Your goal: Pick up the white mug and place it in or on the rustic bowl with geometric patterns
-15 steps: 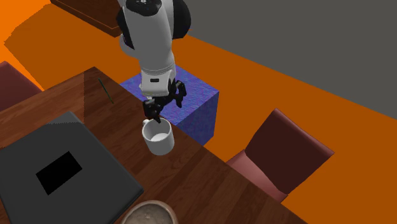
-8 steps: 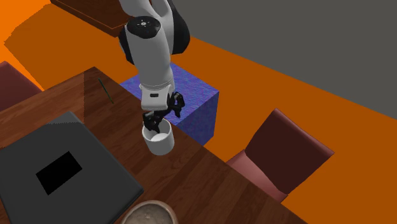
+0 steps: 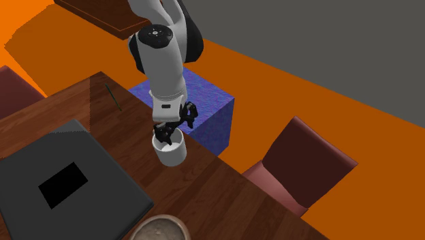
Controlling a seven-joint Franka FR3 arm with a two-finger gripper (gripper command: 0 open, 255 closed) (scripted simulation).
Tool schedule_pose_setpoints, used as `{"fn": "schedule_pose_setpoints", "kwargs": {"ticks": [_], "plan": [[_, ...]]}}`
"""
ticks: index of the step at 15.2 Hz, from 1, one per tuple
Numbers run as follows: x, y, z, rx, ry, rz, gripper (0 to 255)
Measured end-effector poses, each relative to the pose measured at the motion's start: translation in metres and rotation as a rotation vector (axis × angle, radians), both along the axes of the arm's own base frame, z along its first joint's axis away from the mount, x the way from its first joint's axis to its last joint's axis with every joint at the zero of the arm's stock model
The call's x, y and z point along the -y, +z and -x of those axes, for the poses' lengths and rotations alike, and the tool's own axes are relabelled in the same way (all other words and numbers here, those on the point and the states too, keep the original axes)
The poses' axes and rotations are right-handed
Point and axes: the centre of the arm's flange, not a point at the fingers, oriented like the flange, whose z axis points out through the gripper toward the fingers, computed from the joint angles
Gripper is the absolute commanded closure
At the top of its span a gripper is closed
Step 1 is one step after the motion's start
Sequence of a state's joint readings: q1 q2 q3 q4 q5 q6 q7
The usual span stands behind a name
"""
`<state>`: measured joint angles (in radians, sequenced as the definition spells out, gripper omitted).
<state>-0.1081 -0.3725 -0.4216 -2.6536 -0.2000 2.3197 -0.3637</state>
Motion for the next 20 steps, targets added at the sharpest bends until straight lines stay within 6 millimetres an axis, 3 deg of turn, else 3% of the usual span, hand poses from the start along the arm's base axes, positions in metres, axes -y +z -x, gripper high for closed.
{"fn": "schedule_pose_setpoints", "kwargs": {"ticks": [1, 11, 20], "plan": [[0.000, 0.000, 0.000, 0.000, 0.000, 0.000, 255], [0.000, 0.000, 0.000, 0.000, 0.000, 0.000, 255], [0.000, 0.042, 0.000, 0.000, 0.000, 0.000, 255]]}}
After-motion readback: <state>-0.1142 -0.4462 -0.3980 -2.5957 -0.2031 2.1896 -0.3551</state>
